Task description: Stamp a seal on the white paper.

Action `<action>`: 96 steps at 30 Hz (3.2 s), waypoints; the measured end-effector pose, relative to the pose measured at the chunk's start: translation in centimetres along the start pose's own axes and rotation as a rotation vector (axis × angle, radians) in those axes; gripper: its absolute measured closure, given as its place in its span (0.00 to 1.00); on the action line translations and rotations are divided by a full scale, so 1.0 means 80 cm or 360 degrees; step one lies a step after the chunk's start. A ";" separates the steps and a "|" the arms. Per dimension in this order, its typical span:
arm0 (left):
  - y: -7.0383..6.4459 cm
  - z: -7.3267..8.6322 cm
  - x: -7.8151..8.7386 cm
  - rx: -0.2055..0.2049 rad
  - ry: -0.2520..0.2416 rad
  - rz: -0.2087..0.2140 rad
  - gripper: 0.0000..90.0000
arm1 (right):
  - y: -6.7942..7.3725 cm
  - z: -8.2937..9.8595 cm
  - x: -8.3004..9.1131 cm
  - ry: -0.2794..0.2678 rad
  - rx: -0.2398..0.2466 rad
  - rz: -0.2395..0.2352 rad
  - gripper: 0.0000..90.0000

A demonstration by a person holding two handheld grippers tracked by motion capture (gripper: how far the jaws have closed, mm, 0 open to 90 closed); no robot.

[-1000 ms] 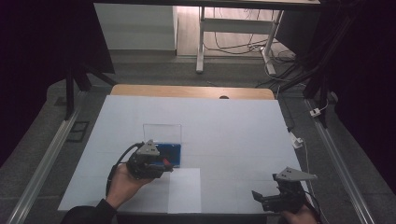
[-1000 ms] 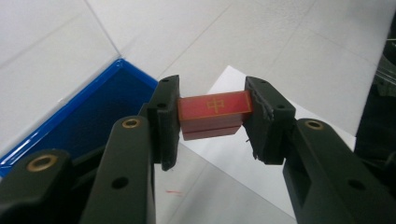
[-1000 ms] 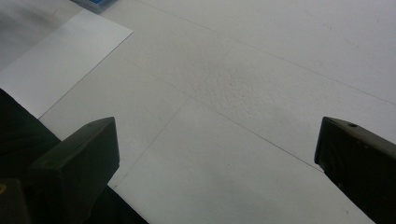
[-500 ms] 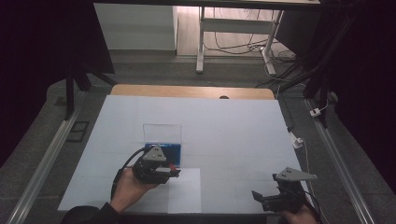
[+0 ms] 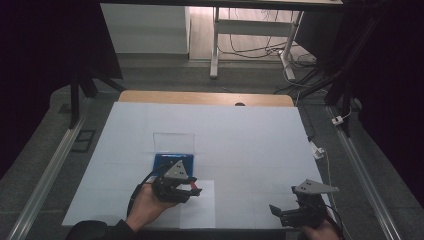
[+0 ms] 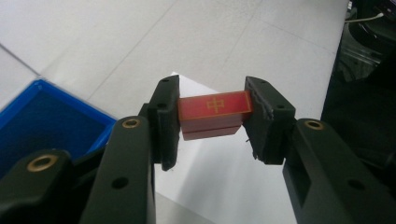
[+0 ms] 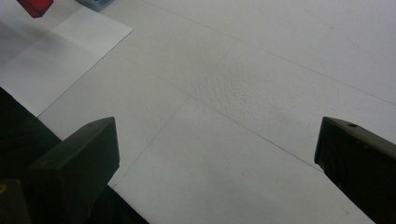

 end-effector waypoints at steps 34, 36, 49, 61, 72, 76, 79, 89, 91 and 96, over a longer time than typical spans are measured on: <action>-0.002 0.026 -0.043 -0.0120 0.0196 -0.0006 0.64 | 0.001 0.000 0.000 0.0009 0.0010 0.0002 0.00; -0.004 0.027 -0.044 -0.0136 0.0186 -0.0023 0.64 | 0.001 0.000 0.000 0.0007 0.0009 0.0001 0.01; -0.008 0.029 -0.045 -0.0105 0.0177 -0.0084 0.65 | 0.002 0.000 -0.001 0.0010 0.0016 0.0000 0.01; -0.007 0.030 -0.045 -0.0075 0.0175 -0.0073 0.65 | 0.002 0.000 0.000 0.0009 0.0017 0.0001 0.01; -0.006 0.028 -0.044 -0.0114 0.0187 -0.0062 0.64 | 0.002 0.000 0.000 0.0007 0.0018 0.0001 0.01; -0.006 0.027 -0.044 -0.0130 0.0196 -0.0068 0.64 | 0.002 0.000 0.000 0.0008 0.0019 0.0001 0.01; -0.007 0.026 -0.044 -0.0139 0.0206 -0.0067 0.64 | 0.002 0.000 0.000 0.0009 0.0020 0.0004 0.01; -0.005 0.021 -0.040 -0.0104 0.0169 -0.0037 0.64 | 0.002 0.000 0.000 0.0009 0.0020 0.0004 0.01; -0.003 0.018 -0.036 -0.0093 0.0140 -0.0041 0.64 | 0.002 0.000 0.000 0.0010 0.0020 0.0004 0.01; 0.001 0.014 -0.029 -0.0052 0.0099 -0.0033 0.64 | 0.002 0.000 0.000 0.0009 0.0021 0.0003 0.01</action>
Point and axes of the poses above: each handheld gripper's, and its own axes: x roughly backward along the jaws, z roughly out of its underside, y roughly to its left, the point moved 7 cm from there along -x, roughly forward along the jaws, and after that the axes turned 5 degrees about -x, right-handed, at the moved point
